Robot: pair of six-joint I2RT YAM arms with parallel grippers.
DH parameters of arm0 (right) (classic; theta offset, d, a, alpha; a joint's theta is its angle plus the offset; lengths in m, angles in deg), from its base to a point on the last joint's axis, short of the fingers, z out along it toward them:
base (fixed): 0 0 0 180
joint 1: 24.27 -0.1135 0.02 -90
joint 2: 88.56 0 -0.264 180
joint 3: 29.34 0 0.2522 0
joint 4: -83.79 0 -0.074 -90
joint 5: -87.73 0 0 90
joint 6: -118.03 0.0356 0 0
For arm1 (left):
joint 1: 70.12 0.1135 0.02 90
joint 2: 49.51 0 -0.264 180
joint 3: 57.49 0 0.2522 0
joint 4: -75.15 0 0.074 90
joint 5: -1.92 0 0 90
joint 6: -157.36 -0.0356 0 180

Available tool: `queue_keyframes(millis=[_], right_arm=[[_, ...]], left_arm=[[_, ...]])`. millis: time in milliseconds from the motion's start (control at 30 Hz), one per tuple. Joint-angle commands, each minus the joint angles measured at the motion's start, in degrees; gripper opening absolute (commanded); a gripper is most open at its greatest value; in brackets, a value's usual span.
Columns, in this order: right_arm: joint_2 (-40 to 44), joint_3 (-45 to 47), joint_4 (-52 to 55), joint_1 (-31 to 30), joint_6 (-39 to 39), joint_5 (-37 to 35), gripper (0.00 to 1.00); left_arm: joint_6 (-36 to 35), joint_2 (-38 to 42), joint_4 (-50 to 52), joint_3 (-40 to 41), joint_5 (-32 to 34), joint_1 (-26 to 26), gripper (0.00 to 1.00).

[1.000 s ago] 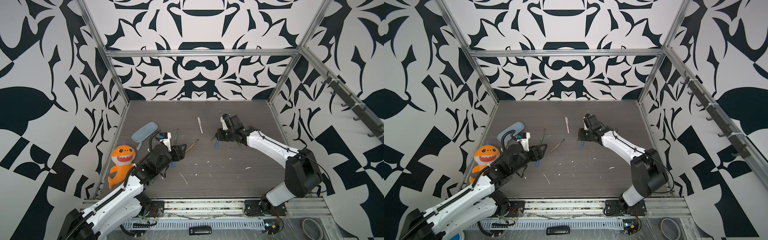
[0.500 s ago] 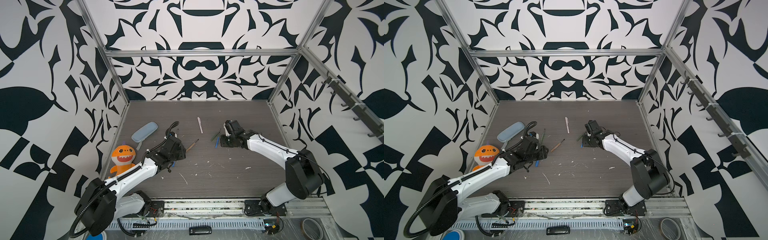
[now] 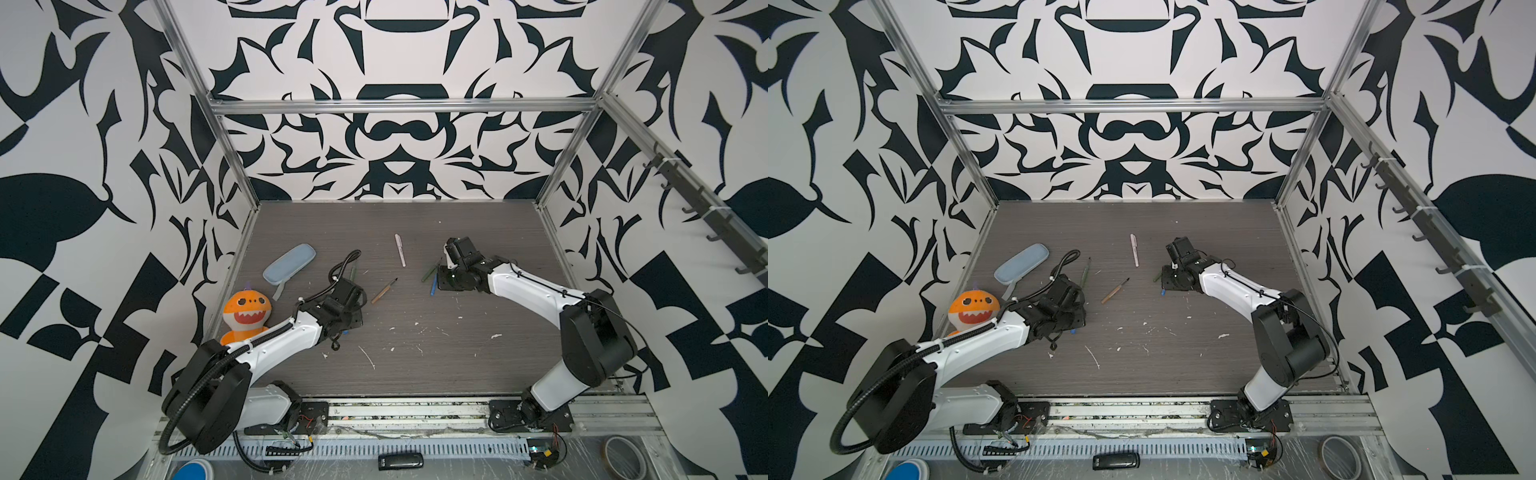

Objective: Insert pens into pen caps
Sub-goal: Move the pen cap to the center of the table.

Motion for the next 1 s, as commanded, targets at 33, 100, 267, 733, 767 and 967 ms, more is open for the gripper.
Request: queue_keyframes(millis=[33, 100, 267, 733, 767, 967], right_arm=[[1.67, -0.68, -1.19, 0.06, 0.84, 0.35, 0.22], [2.04, -0.21, -1.24, 0.06, 0.85, 0.37, 0.23], [2.32, 0.19, -1.11, 0.08, 0.58, 0.27, 0.22], [2.85, 0.40, -2.02, 0.06, 0.58, 0.85, 0.21], [2.89, 0.50, -2.16, 0.06, 0.58, 0.83, 0.22], [3.06, 0.76, -2.85, 0.12, 0.84, 1.58, 0.22]], left_arm=[[-0.57, -2.62, 1.64, -0.31, 0.05, 1.77, 0.43], [-1.43, -3.85, 1.43, -0.61, -0.30, 2.23, 0.40], [-2.94, -6.78, 1.93, -1.87, 0.00, 2.18, 0.32], [-4.93, -7.08, 4.16, -3.07, -2.11, 2.14, 0.24], [-5.06, -7.22, 4.24, -3.05, -2.36, 2.11, 0.24], [-4.55, -8.90, 6.31, -4.33, -2.55, 0.97, 0.30]])
